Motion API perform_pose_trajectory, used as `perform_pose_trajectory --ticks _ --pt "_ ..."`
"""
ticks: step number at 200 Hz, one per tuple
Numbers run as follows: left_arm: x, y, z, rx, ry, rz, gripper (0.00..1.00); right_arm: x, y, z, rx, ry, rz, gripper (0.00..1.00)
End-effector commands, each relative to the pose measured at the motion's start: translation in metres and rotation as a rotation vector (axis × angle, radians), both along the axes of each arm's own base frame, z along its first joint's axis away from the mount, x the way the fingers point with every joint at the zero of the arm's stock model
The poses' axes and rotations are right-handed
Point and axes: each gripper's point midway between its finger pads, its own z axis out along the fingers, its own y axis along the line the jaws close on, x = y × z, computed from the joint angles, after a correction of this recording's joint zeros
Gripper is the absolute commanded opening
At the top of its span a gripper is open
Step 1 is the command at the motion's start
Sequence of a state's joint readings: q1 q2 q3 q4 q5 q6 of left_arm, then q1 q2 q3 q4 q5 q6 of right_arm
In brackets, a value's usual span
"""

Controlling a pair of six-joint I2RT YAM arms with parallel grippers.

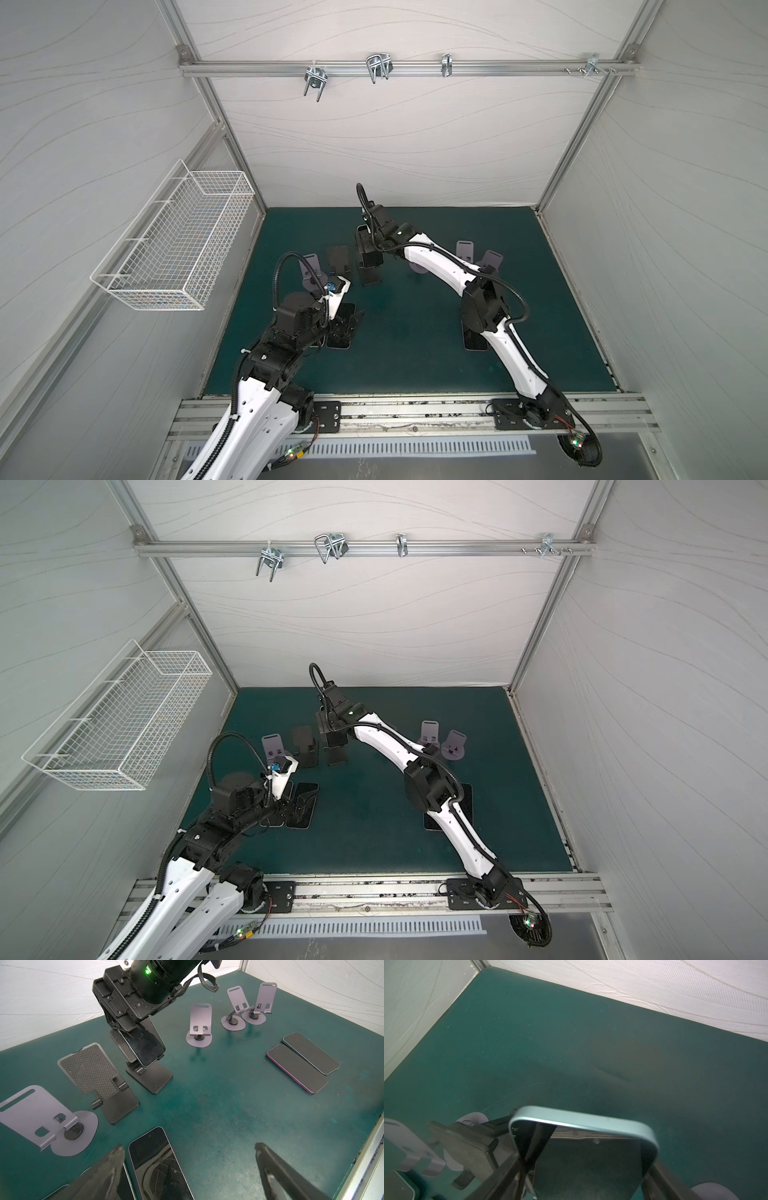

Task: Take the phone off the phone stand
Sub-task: 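Lift the mint-framed phone up off its stand with the right gripper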

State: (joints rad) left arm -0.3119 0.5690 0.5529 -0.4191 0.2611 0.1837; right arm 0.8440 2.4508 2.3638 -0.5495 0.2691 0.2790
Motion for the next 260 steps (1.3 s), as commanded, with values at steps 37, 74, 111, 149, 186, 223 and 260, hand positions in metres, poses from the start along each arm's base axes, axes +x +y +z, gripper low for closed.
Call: perform_pose_trajectory --ticks 37,74,111,149,186,223,260 --pt "0.005 0.0 0.016 0.0 -0.069 -0.001 0.99 -0.001 -0.007 0.049 0.044 -0.069 0.004 0.77" --pt "0.005 0.0 0.017 0.001 -0.073 -0.002 0.99 -0.002 -0.007 0.059 0.06 -0.082 0.012 0.74" --pt "0.005 0.0 0.02 0.002 -0.078 -0.003 0.99 -0.004 -0.008 0.067 0.072 -0.088 0.016 0.71" --pt "0.006 0.0 0.023 0.007 -0.085 -0.002 0.99 -0.007 -0.007 0.076 0.095 -0.091 0.026 0.66" --pt "0.007 0.0 0.025 0.013 -0.084 -0.001 0.99 -0.009 -0.008 0.081 0.111 -0.09 0.024 0.65" --pt "0.008 0.0 0.028 0.009 -0.083 -0.001 0.99 -0.014 -0.012 0.093 0.127 -0.099 0.027 0.64" --pt "0.009 -0.007 0.032 0.001 -0.093 -0.037 0.99 -0.021 -0.021 0.104 0.149 -0.099 0.019 0.64"
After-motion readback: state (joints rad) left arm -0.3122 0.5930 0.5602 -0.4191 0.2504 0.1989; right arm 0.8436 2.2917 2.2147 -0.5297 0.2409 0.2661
